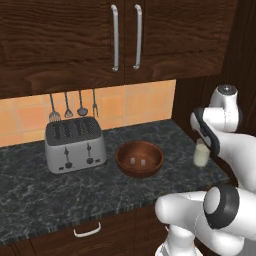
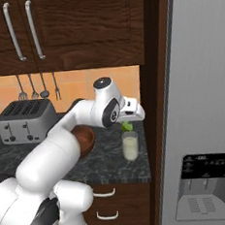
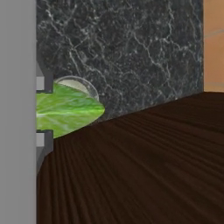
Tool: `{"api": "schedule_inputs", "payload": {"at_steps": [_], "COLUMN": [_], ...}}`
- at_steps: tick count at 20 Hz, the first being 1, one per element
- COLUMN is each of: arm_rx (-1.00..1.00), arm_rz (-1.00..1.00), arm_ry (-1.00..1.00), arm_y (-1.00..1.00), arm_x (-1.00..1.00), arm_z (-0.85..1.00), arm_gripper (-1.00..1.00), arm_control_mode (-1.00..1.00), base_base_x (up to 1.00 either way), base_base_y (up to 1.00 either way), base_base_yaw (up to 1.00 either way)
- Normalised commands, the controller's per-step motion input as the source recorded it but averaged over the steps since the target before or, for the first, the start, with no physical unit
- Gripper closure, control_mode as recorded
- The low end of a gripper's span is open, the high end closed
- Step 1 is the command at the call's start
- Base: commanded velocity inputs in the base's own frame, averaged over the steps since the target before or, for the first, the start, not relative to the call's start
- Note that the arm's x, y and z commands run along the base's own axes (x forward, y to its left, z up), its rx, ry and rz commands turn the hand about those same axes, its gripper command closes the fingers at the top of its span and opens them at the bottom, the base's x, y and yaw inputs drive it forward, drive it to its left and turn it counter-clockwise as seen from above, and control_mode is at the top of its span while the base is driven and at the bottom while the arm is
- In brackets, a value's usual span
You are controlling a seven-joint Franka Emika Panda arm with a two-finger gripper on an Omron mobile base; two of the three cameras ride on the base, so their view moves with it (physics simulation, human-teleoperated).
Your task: Grab a lemon wedge from the fridge and one ice cube from the ice bowl, and put them in the glass of lemonade.
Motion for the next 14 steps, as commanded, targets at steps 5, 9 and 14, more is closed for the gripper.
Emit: {"api": "schedule_inputs", "payload": {"at_steps": [5, 9, 14], "arm_rx": [0.01, 0.00, 0.00], "arm_rz": [0.00, 0.00, 0.00], "arm_ry": [0.00, 0.00, 0.00], "arm_y": [0.00, 0.00, -0.03], "arm_x": [0.07, 0.18, 0.23], "arm_z": [-0.41, -0.05, 0.00], "arm_gripper": [1.00, 1.00, 1.00], "arm_control_mode": [-1.00, -1.00, -1.00], "base_base_x": [0.00, 0.00, 0.00], "base_base_y": [0.00, 0.00, 0.00], "base_base_yaw": [0.00, 0.00, 0.00]}}
